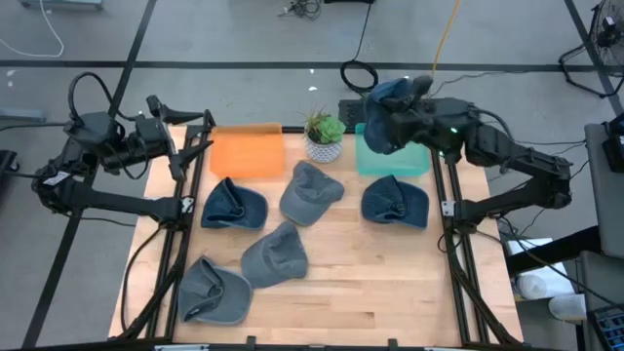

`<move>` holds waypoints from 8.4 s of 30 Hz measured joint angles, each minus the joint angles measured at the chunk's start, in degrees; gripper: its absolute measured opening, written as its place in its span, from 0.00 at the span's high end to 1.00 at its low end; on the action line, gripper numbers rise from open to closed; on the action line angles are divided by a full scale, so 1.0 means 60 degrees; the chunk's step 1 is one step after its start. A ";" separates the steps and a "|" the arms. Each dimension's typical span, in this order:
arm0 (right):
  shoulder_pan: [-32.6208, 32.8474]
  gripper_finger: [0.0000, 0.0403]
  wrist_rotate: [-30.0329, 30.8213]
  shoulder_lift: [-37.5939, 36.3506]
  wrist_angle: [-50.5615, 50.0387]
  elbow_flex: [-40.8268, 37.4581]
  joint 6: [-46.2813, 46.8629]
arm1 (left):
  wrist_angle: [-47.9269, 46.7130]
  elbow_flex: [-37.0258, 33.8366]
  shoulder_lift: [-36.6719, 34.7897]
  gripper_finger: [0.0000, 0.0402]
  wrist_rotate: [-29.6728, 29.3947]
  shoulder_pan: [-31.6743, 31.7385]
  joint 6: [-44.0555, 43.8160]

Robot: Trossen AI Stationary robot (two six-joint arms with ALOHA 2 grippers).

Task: Pick & Place hat
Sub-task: Put the bottom blue cap into the light blue bin, then put the right blue cap into the light blue bin

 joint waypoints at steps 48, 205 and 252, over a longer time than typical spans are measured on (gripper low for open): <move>-0.3793 0.99 -0.2958 -0.0324 0.0578 -0.4139 0.4827 | 0.0007 0.0000 0.0000 0.23 -0.0192 0.0000 -0.0150; 0.4156 0.34 -0.0017 -0.1232 -0.2498 -0.0953 1.1763 | -0.1550 -0.0007 0.3556 0.08 0.3218 -0.0104 -0.3271; 0.4755 0.23 -0.3659 0.1103 -1.0993 0.0570 1.3566 | -0.1498 -0.0007 0.3960 0.06 0.3051 -0.0102 -0.3961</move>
